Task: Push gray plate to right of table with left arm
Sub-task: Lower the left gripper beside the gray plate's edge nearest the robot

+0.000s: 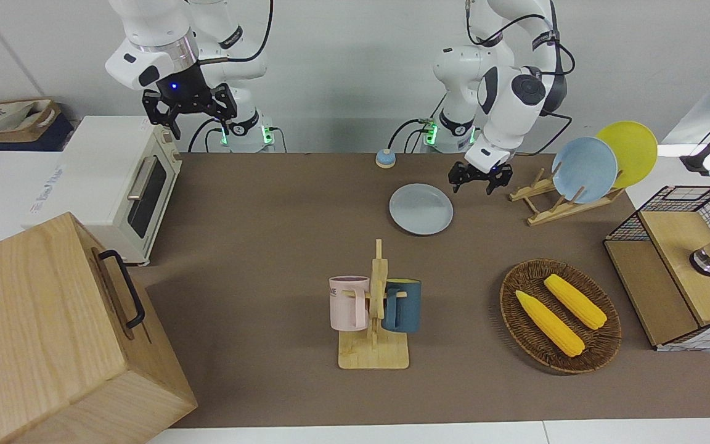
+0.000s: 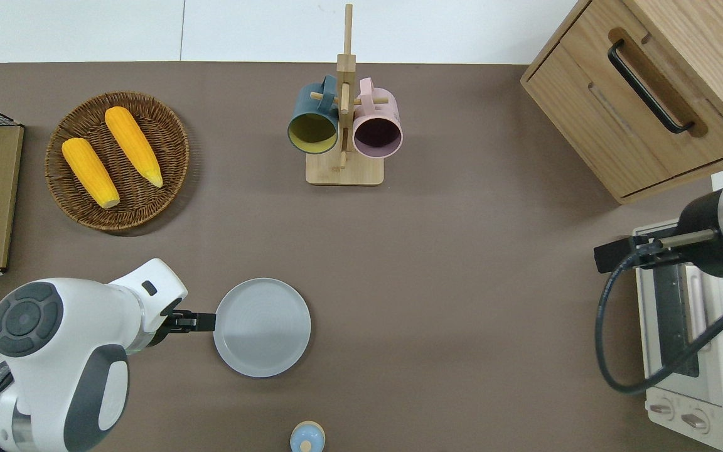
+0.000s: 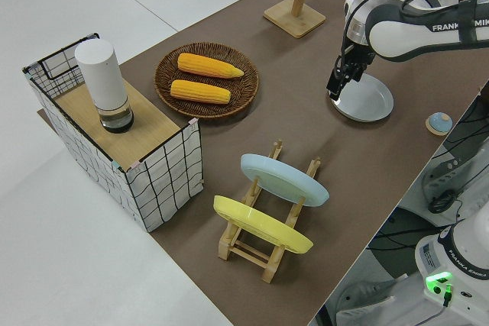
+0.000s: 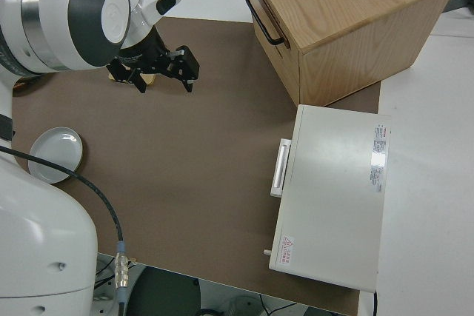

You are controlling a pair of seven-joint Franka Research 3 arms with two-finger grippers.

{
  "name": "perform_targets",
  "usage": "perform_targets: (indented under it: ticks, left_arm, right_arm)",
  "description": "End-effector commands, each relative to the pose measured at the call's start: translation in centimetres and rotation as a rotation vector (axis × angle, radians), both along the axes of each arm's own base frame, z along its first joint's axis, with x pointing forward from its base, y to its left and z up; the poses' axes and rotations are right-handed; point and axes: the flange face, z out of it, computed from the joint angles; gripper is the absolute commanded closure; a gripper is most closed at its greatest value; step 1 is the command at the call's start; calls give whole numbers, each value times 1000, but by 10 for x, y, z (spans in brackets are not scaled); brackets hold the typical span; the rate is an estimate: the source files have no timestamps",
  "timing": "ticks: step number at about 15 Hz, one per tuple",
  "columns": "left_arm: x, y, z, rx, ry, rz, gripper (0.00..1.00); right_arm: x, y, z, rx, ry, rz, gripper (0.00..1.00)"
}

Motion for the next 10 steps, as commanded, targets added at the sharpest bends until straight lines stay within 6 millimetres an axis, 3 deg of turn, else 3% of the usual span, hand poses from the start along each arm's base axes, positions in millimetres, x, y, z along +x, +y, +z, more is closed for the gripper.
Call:
perform_targets:
  ticks: [1, 10]
  left_arm:
    - [-19, -5, -20, -31, -19, 32, 2]
    - [-28, -20, -62, -42, -32, 13, 2]
  right_arm:
    - [-2, -2, 4, 9, 5, -6, 17]
    - [-3, -2, 4, 9, 5, -5, 17]
